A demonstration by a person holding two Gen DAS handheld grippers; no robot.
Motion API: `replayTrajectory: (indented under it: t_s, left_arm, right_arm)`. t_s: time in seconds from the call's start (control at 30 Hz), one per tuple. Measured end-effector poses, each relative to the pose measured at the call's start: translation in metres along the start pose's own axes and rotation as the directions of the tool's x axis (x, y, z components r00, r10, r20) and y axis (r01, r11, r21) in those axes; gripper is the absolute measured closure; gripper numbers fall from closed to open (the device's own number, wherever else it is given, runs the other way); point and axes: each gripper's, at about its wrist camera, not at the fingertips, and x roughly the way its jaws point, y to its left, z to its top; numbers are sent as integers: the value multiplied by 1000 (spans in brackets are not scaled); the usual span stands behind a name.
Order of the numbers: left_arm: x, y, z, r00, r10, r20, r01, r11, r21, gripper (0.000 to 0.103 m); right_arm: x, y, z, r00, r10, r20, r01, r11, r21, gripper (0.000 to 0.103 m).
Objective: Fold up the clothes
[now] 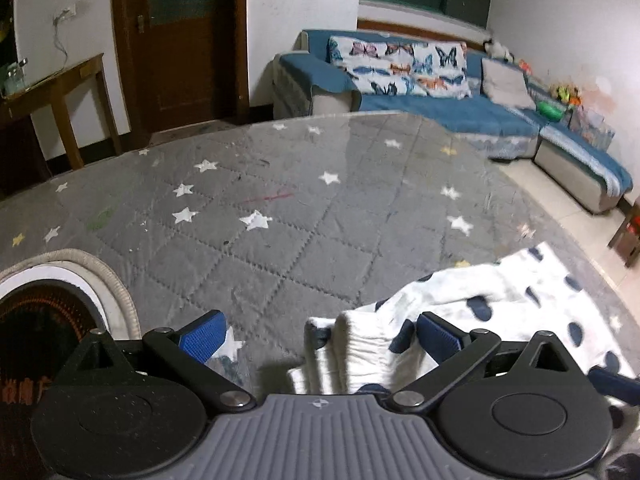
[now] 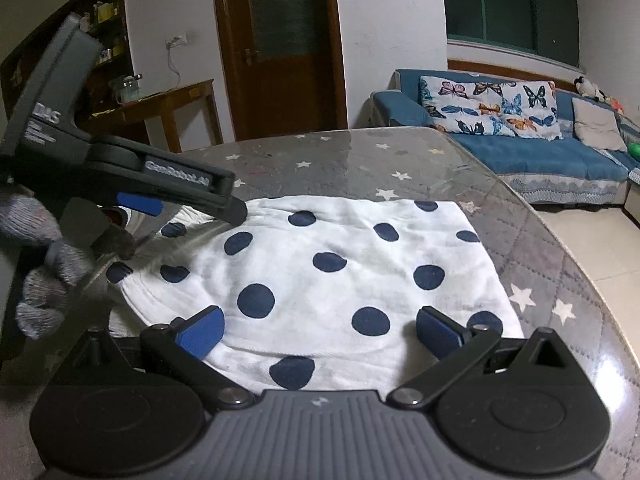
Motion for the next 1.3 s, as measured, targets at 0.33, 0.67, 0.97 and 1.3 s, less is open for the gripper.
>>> replayTrajectory:
  t_s: [0.33,0.67,0.97,1.3]
  left_arm:
    - [-12,-2,-8,1000,8,15,-8,1000,15,0]
    - [-23,5,-21,1000,5,11,-5,1000,-12,0]
    - [-58,5,-45,999,-41,31,42,999,-19,0]
    - [-95,4,-76,996,-46,79,46,999,3,0]
  right_arm:
    - [-8,-2,0,1000,-3,15,2,1000,24,0]
    - [-13,11,-9,1000,-31,1,31,999,-18,0]
    - [-31,10,-19,999,-41,7,41,999,28,0]
    - [-49,22,-37,998,-56,18,55,998,31,0]
